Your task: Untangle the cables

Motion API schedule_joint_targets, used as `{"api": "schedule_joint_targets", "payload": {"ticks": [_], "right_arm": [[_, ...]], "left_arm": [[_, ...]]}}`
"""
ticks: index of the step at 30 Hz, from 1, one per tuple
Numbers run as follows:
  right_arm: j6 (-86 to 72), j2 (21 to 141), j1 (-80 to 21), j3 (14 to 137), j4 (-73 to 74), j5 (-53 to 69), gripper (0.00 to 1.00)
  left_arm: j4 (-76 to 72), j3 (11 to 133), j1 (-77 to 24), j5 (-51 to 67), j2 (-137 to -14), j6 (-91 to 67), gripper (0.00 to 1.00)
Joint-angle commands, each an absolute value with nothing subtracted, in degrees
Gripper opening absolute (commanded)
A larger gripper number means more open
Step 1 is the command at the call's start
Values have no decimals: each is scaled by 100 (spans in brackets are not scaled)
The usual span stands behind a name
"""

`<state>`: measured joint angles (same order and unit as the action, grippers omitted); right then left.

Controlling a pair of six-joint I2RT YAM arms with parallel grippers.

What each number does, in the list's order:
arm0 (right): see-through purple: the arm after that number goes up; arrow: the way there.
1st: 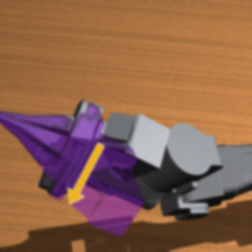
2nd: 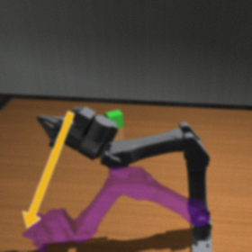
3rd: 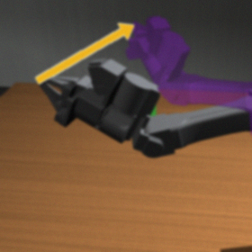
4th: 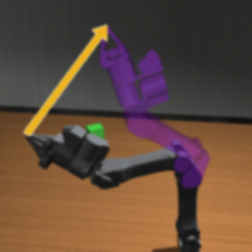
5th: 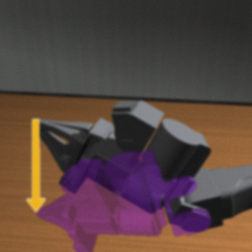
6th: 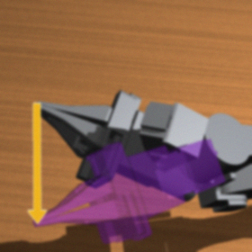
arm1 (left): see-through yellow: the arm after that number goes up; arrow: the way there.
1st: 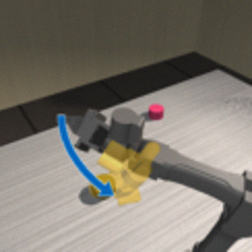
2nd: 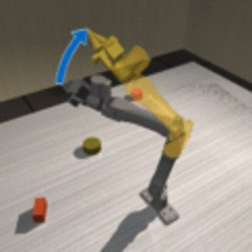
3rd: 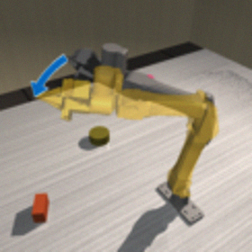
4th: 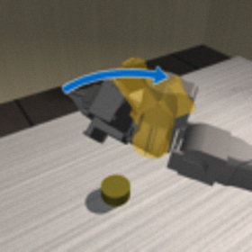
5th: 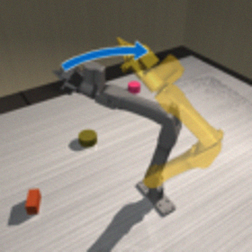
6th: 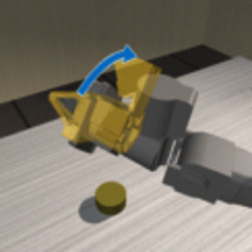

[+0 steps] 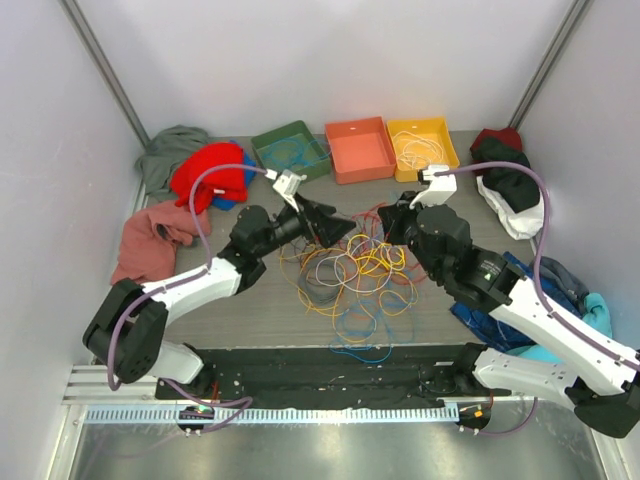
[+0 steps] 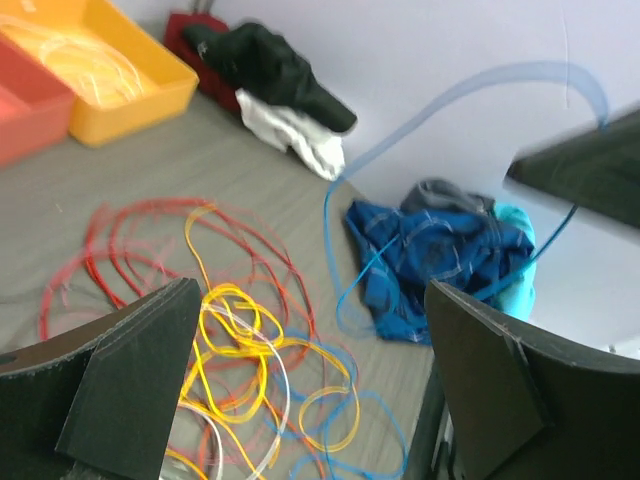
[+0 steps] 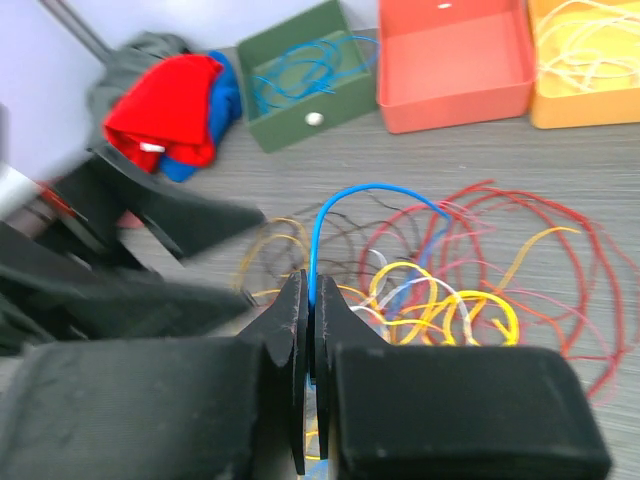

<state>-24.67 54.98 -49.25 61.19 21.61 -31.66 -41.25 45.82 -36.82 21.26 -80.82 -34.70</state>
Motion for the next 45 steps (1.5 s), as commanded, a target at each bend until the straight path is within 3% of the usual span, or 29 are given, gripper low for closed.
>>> {"api": "schedule_joint_targets", "payload": {"ticks": [1,18,21,26,27,29,30,31,34,37,45], "right_arm": [[-3058,5458,-4869,6477,1898,-2866,1],[-3700,5300,-4878,6521,1890,-2364,1],[-3700,5282,-4869,6513,1890,-2373,1],[-3674,5107,-4869,6338,1907,-2478,1],[-3656,5046,-4860,6302,1907,-2505,4],[-3630,4914,-4860,6232,1960,-2627,30],[-3621,4870,-4869,6171,1986,-2680,39],[-3595,4834,-4878,6135,2047,-2724,53],[-3533,4676,-4869,6065,2284,-2944,65],[-3445,4509,-4869,5924,2565,-3181,70],[-3261,3894,-4869,5362,2883,-3673,69]], "left_arm": [[-6028,4140,-3928,2337,-7884,-3735,100],[-6671,4464,-4632,2364,-8612,-3630,99],[-6610,4587,-4649,2548,-8736,-3647,84],[-6276,4693,-4632,2619,-8666,-3551,36],[-6049,4746,-4623,2602,-8623,-3525,16],[-5749,4825,-4562,2619,-8534,-3446,4],[-5626,4912,-4535,2645,-8517,-3445,0],[-5399,4965,-4500,2672,-8490,-3454,0],[-4898,5211,-4281,2803,-8464,-3594,0],[-4309,5668,-3816,2944,-8516,-3910,0],[-2401,7802,-2119,3059,-9701,-4544,0]]}}
